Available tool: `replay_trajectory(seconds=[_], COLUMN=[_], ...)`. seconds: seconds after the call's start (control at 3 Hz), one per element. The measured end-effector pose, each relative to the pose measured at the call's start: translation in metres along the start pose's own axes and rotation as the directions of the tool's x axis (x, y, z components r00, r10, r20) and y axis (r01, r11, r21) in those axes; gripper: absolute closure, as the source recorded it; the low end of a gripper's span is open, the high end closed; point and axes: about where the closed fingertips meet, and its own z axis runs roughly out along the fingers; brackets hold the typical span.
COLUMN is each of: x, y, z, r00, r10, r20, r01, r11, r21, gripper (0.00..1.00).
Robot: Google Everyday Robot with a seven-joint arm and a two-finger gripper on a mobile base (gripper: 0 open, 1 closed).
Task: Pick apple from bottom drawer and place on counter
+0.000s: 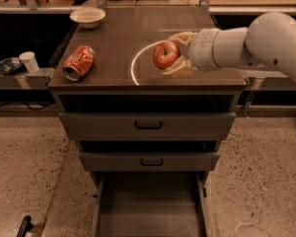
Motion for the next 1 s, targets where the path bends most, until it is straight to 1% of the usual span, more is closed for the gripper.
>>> replay_trajectory(seconds=[0.33, 0.67, 1.0], x=[-0.014, -0.004, 0.019], y=[-0.022, -0.042, -0.053], z=[0.009, 0.024, 0.034], r00=[0.993, 0.974, 0.955], r10=[-0.053, -0.009, 0.145], r20=[-0.107, -0.225, -0.261], r01=[0.056, 0.019, -0.124], r11=[0.9981, 0.9989, 0.9877], r21=[0.025, 0.042, 0.095], gripper=[1.00, 1.00, 1.00])
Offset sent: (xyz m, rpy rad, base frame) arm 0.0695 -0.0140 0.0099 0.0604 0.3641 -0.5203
